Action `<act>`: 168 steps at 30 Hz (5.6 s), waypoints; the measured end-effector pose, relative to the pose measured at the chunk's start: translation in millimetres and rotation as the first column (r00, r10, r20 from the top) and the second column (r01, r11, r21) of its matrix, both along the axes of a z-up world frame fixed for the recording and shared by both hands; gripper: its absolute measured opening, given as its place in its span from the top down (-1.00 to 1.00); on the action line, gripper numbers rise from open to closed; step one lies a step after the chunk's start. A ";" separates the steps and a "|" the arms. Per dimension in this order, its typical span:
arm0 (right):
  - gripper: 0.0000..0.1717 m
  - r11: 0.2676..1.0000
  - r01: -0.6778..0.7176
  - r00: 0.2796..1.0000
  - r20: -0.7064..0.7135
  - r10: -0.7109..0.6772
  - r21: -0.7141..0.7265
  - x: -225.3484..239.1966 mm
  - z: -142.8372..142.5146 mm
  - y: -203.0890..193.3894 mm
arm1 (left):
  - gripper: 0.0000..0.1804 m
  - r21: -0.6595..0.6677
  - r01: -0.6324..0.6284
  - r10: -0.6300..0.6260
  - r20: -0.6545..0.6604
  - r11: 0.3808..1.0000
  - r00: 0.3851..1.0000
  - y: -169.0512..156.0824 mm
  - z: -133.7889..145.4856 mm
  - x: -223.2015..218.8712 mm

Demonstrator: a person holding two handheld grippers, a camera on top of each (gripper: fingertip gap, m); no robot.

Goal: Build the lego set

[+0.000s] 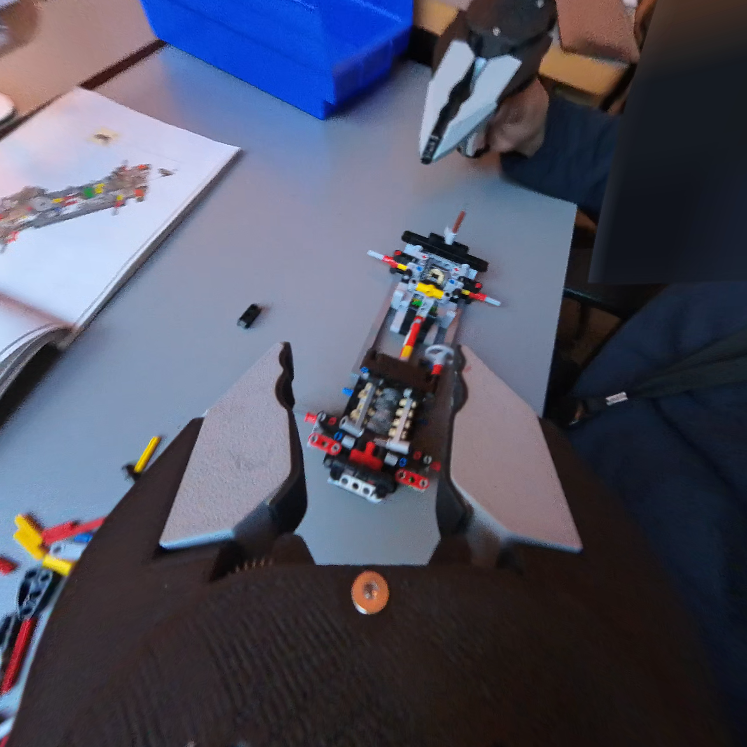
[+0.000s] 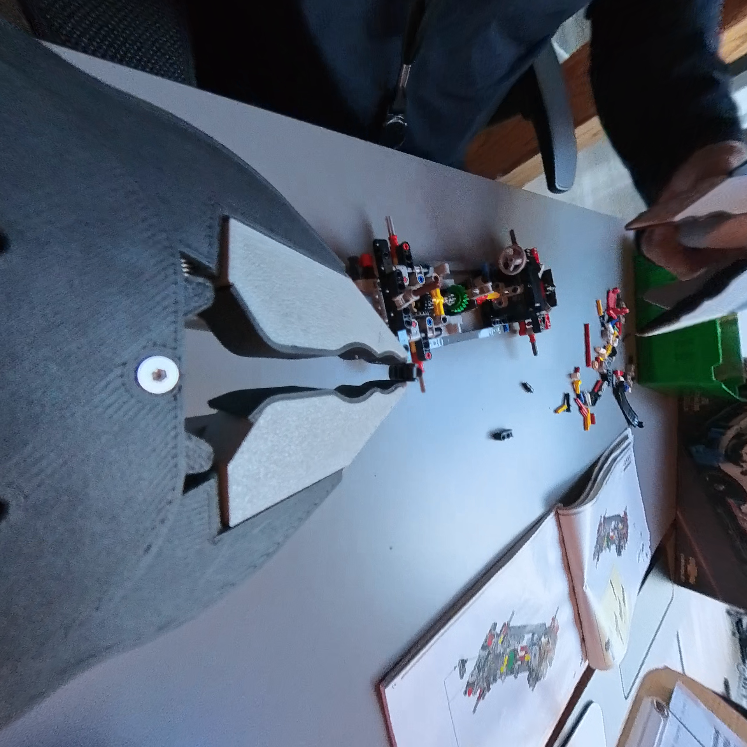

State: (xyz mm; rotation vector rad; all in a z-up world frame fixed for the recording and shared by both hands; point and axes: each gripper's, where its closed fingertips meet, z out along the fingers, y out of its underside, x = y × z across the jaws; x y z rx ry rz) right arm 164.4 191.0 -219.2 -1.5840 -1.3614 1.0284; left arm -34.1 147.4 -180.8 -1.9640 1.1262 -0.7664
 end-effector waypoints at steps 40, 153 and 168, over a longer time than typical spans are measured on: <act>0.94 0.974 -0.196 0.949 0.229 0.217 -0.112 -23.8 -52.1 -55.7 | 0.32 -0.239 0.302 -0.379 -0.420 0.923 0.825 -8.7 -101.1 125.2; 0.95 0.980 -0.172 0.967 -0.206 0.149 -0.100 -37.9 31.9 -62.9 | 0.72 0.028 0.295 -0.287 -0.151 0.955 0.946 -23.4 -30.7 139.8; 0.94 0.976 -0.220 0.943 -0.253 0.214 0.008 -56.2 32.6 -76.3 | 0.82 0.020 0.317 -0.315 -0.079 0.948 0.946 -33.4 -27.0 155.1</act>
